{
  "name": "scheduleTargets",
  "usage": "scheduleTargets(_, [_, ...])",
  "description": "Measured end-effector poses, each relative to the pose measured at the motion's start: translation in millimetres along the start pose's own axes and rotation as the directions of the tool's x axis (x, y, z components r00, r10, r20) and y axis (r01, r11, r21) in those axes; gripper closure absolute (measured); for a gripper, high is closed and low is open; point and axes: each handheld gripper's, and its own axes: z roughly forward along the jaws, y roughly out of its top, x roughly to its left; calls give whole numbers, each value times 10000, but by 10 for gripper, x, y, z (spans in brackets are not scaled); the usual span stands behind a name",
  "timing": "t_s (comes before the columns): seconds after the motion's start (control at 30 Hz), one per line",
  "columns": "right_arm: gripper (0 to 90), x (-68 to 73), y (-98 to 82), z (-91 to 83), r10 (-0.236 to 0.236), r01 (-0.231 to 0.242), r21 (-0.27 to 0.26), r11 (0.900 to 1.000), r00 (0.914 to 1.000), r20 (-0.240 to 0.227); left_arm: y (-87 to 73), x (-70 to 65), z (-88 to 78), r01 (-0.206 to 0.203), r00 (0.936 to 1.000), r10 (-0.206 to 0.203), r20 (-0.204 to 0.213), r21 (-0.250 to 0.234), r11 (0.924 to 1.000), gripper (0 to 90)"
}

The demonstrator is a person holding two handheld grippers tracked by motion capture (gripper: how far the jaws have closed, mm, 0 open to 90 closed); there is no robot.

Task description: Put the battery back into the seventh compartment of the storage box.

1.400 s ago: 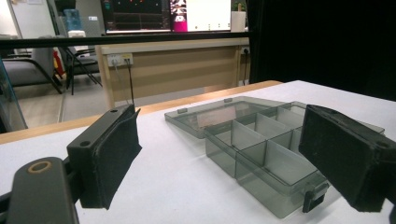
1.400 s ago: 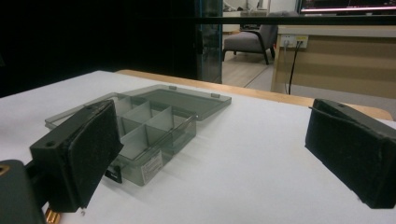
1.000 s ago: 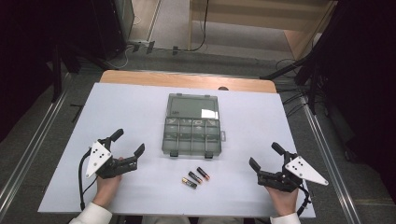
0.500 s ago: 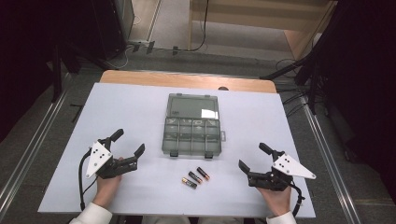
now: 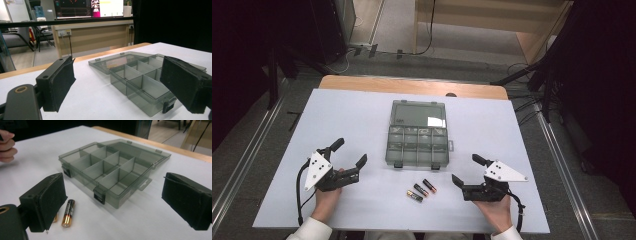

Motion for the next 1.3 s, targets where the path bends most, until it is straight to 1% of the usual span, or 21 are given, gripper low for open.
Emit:
scheduleTargets(0.03, [68, 14, 9, 16, -36, 37, 129, 9999, 10000, -63, -1, 0, 1, -8, 10000, 8, -7, 7, 10000, 121])
scheduleTargets(0.13, [73, 42, 29, 57, -78, 83, 293, 9995, 9999, -144, 0, -1, 0, -16, 10000, 16, 4, 5, 10000, 121])
scheduleTargets(0.23, [79, 51, 47, 101, -40, 55, 555, 9984, 9996, -274, 0, -1, -1, -16, 10000, 16, -7, 8, 10000, 121])
scheduleTargets(0.33, [94, 64, 68, 151, 45, 2, 917, 9958, 9987, -513, 2, -1, -1, -19, 10000, 19, 4, -3, 10000, 121])
scheduleTargets(0.47, [110, 95, 102, 226, -3, 118, 1493, 9887, 9971, -765, 2, -1, -2, -51, 10000, 51, 9, 12, 10000, 121])
scheduleTargets(0.53, [116, 118, 120, 265, -60, 216, 1817, 9831, 9963, -859, 2, -2, -2, -49, 10000, 49, 14, 19, 10000, 121])
scheduleTargets(0.6, [113, 140, 140, 309, -145, 364, 2171, 9755, 9947, -1014, 1, 0, -1, -55, 10000, 55, 5, 25, 10000, 120])
scheduleTargets(0.67, [111, 169, 155, 364, -255, 565, 2643, 9628, 9925, -1196, 0, 1, 2, 3, 10000, -3, -16, 28, 10000, 121])
scheduleTargets(0.73, [116, 194, 162, 409, -302, 694, 2968, 9524, 9904, -1349, 1, -1, 1, -2, 10000, 2, -16, 9, 10000, 121])
scheduleTargets(0.83, [119, 239, 171, 475, -402, 876, 3360, 9378, 9885, -1456, 0, -2, 1, -13, 10000, 13, -11, 14, 10000, 121])
scheduleTargets(0.93, [131, 282, 190, 537, -513, 1091, 3795, 9188, 9859, -1594, 0, -1, 2, -8, 10000, 8, -17, 31, 10000, 121])
scheduleTargets(1.03, [136, 341, 208, 608, -662, 1336, 4315, 8922, 9836, -1676, 0, 1, 1, -6, 10000, 6, -24, 30, 10000, 121])
scheduleTargets(1.17, [137, 417, 223, 707, -939, 1722, 4984, 8497, 9795, -1785, 0, -1, 2, -45, 10000, 46, -16, 24, 10000, 121])
scheduleTargets(1.23, [145, 442, 229, 748, -969, 1778, 5205, 8351, 9791, -1789, -1, -2, 4, -50, 10000, 50, -1, 31, 10000, 121])
scheduleTargets(1.3, [194, 447, 240, 775, -938, 1738, 5343, 8272, 9803, -1737, -1, -1, 6, -84, 10000, 84, 3, 74, 9999, 121])
